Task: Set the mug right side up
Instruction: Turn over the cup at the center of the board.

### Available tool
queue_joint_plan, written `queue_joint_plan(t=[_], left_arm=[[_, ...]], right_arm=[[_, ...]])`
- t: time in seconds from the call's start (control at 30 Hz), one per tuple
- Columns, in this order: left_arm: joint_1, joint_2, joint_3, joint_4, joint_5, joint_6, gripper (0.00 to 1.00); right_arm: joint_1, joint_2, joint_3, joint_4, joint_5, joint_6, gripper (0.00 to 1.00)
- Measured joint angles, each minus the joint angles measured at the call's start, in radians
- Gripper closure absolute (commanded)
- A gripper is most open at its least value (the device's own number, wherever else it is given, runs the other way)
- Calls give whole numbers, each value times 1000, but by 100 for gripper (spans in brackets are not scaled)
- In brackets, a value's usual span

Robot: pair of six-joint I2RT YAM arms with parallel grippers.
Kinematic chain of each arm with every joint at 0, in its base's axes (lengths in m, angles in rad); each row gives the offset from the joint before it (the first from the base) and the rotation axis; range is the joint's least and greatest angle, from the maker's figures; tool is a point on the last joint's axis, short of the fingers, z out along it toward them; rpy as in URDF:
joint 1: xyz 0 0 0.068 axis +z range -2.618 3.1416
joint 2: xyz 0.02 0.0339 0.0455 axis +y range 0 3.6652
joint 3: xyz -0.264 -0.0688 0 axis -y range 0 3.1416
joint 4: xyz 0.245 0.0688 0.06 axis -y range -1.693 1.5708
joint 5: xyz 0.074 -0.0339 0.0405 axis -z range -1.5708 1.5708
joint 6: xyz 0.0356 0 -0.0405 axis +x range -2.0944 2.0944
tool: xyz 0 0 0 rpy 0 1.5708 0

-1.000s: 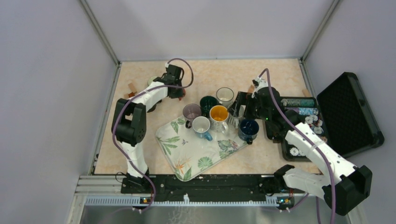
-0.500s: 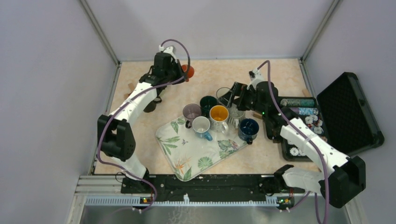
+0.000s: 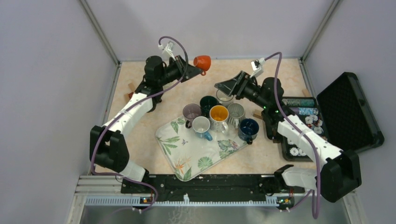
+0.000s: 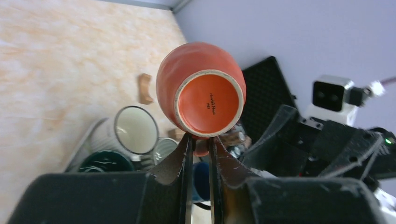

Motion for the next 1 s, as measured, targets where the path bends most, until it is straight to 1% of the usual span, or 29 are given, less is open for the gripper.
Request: queue_joint_plan(t=[0.03, 0.2, 0.3, 0.43, 0.57, 1.0], left_arm=[[0, 0, -32, 69, 43, -55, 100], [0, 2, -128, 284, 149, -232, 100], [0, 11, -154, 395, 200, -320, 100], [-10, 19, -163, 512, 235, -403, 100], [-29, 23, -167, 562, 254, -436, 100], [-67, 51, -170, 629, 279, -466, 100]], right_arm=[[-2, 5, -1, 30, -9, 13, 34], [-3, 38, -3, 144, -51, 78, 45], [-3, 64, -3, 192, -70, 119, 46], [-3, 89, -3, 237, -85, 161, 47], [-3, 108, -3, 264, -95, 194, 47], [-3, 115, -3, 333, -102, 258, 58]])
